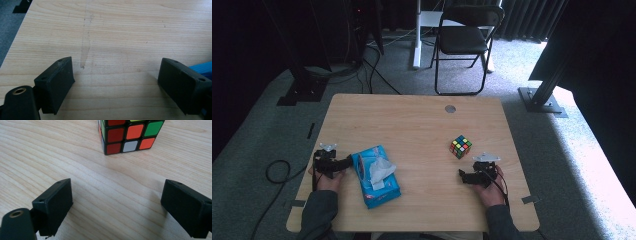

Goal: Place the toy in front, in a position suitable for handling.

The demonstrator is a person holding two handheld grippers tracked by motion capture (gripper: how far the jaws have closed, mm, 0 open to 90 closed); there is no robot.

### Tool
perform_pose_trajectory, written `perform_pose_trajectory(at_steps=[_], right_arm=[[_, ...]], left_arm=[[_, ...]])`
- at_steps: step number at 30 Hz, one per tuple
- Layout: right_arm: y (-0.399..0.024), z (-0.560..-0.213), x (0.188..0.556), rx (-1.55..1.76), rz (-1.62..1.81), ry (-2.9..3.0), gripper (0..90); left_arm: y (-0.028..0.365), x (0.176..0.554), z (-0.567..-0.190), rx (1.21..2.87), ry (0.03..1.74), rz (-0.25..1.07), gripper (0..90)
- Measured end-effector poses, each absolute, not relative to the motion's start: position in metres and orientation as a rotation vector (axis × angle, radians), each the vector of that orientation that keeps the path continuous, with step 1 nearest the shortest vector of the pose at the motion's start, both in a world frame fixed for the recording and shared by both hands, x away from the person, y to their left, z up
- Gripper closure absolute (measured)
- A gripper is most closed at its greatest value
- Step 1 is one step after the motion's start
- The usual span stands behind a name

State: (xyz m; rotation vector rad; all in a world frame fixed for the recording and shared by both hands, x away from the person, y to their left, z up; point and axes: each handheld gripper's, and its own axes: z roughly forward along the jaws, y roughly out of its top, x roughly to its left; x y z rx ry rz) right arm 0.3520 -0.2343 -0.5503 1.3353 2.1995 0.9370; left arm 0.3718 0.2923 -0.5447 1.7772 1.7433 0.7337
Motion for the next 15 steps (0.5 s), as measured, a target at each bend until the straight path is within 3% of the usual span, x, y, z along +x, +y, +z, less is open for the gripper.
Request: perform_pose_trajectory(at_steps=[15], right_arm=[[-0.2320, -0.5503, 0.3524, 1.363, 0.929, 2.175, 10.1]], left_arm=[[0.2924, 0.3721, -0.5448, 1.779, 1.740, 0.731, 13.3]])
